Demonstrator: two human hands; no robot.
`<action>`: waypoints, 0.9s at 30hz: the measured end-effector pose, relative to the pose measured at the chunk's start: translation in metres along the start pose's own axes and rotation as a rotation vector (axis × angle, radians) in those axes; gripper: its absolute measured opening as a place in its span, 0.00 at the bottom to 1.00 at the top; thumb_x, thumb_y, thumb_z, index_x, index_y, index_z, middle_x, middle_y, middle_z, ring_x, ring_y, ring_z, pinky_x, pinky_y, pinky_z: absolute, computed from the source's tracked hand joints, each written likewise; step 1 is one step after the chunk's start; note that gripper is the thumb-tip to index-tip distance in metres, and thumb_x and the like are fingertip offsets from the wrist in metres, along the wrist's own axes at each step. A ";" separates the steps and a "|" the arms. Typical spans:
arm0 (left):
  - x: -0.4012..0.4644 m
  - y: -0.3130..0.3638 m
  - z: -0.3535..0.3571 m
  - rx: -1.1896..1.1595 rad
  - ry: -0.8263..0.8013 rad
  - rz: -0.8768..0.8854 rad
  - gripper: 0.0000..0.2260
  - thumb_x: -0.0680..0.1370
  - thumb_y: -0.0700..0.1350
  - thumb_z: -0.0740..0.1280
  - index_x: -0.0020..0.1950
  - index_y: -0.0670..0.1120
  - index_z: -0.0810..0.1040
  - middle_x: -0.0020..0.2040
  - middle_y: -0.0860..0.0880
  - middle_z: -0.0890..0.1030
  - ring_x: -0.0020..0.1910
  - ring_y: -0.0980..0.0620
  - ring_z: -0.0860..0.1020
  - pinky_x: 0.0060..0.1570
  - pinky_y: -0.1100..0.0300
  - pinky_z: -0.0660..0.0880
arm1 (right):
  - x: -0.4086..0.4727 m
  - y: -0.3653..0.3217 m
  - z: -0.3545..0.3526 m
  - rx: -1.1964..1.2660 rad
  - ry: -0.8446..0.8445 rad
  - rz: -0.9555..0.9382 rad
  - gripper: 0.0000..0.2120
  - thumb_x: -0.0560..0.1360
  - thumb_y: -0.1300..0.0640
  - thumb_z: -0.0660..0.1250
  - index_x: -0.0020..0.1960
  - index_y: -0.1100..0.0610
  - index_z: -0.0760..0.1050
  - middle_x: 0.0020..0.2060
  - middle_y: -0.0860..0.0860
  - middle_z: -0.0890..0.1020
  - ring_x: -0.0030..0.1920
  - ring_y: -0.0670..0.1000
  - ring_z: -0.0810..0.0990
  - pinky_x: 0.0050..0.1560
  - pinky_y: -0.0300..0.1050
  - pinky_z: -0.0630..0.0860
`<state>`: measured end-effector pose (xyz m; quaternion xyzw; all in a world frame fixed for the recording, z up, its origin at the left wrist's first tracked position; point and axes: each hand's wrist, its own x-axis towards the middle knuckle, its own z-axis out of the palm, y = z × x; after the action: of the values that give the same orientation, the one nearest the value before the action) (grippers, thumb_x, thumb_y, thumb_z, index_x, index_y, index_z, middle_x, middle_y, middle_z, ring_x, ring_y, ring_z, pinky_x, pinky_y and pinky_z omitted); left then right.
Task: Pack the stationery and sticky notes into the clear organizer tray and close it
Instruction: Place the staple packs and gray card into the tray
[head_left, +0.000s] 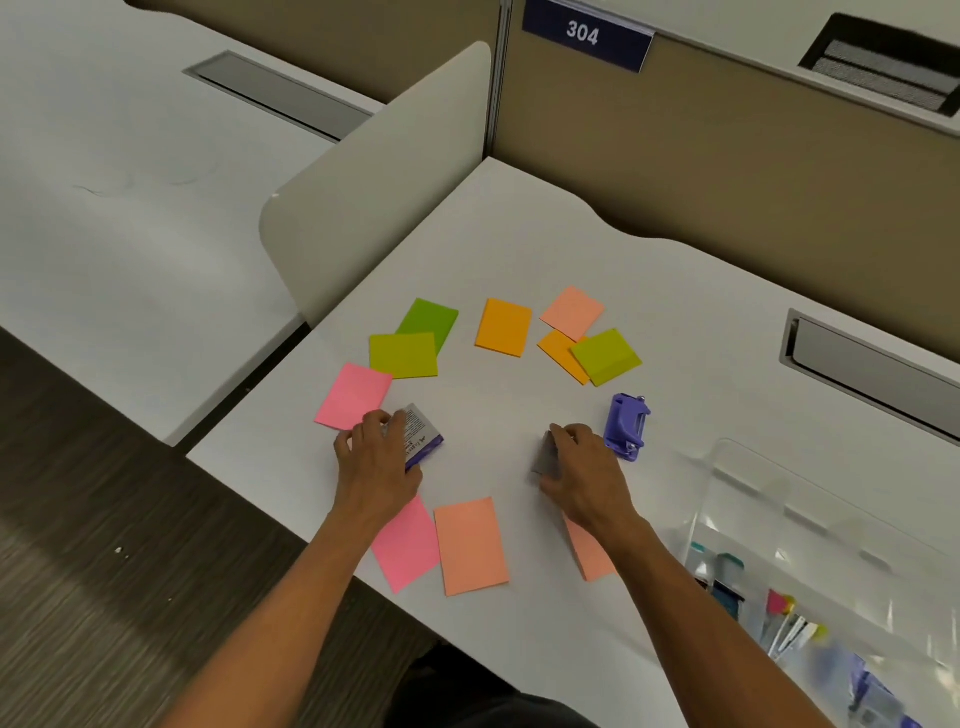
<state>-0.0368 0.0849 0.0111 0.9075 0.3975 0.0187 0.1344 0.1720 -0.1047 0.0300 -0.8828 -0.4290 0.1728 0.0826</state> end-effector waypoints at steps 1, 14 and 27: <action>-0.001 0.002 0.000 -0.018 -0.005 0.000 0.32 0.71 0.53 0.71 0.71 0.46 0.64 0.62 0.43 0.69 0.60 0.44 0.72 0.61 0.47 0.66 | -0.001 -0.001 -0.001 0.046 0.026 -0.001 0.34 0.71 0.48 0.72 0.73 0.55 0.64 0.65 0.53 0.71 0.60 0.53 0.73 0.57 0.45 0.76; -0.010 0.045 -0.004 -0.567 0.121 -0.148 0.13 0.80 0.46 0.60 0.63 0.44 0.71 0.51 0.45 0.74 0.43 0.45 0.76 0.40 0.53 0.73 | -0.034 0.004 -0.039 0.930 0.175 0.167 0.17 0.74 0.48 0.69 0.62 0.47 0.73 0.52 0.44 0.78 0.49 0.44 0.78 0.40 0.35 0.75; -0.020 0.128 -0.010 -1.145 -0.074 -0.226 0.14 0.81 0.55 0.57 0.61 0.49 0.73 0.51 0.48 0.81 0.43 0.50 0.81 0.39 0.59 0.78 | -0.077 0.045 -0.064 1.293 0.164 0.241 0.17 0.74 0.42 0.69 0.59 0.48 0.79 0.50 0.47 0.82 0.44 0.46 0.76 0.45 0.40 0.73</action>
<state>0.0397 -0.0108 0.0553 0.6424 0.4136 0.1845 0.6182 0.1843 -0.1928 0.0939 -0.7077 -0.1294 0.3356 0.6081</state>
